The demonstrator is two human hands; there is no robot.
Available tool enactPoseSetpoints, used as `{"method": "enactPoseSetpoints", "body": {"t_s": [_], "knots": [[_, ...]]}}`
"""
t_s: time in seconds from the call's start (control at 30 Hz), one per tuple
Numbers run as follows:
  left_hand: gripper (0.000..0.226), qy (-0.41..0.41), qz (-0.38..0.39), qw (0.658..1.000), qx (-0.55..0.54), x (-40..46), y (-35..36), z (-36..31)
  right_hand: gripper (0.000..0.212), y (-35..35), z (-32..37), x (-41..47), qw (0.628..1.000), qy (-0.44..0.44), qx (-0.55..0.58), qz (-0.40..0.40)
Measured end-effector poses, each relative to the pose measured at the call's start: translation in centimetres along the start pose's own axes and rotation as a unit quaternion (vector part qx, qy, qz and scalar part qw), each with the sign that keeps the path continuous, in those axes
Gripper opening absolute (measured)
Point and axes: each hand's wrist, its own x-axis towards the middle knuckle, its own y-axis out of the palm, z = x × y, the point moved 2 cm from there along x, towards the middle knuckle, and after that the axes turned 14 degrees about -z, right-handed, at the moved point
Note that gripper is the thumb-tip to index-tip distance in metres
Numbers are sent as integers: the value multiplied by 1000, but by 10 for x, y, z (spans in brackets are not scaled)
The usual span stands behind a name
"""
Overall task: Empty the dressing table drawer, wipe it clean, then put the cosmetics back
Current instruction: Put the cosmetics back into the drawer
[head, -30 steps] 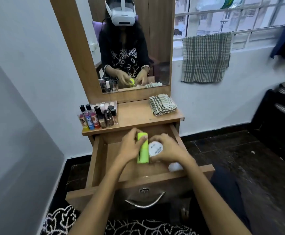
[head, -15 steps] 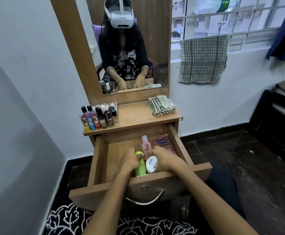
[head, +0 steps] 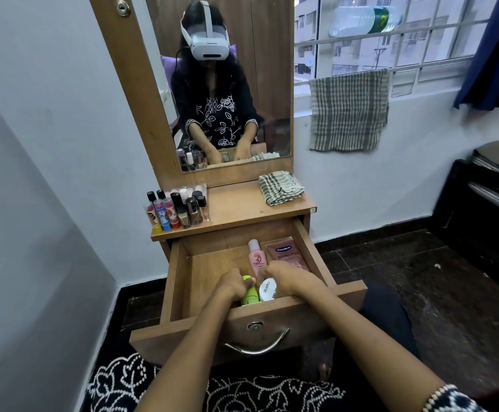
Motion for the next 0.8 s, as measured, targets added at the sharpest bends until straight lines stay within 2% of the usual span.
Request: {"method": "enactPoseSetpoints", "body": {"t_s": [0.57, 0.8], "knots": [[39, 13, -6, 999, 32, 3, 6, 3, 25, 6, -5, 5, 1000, 4, -8, 5], [39, 21, -12, 998, 50, 2, 6, 2, 29, 7, -5, 6, 1000, 4, -20, 5]]}}
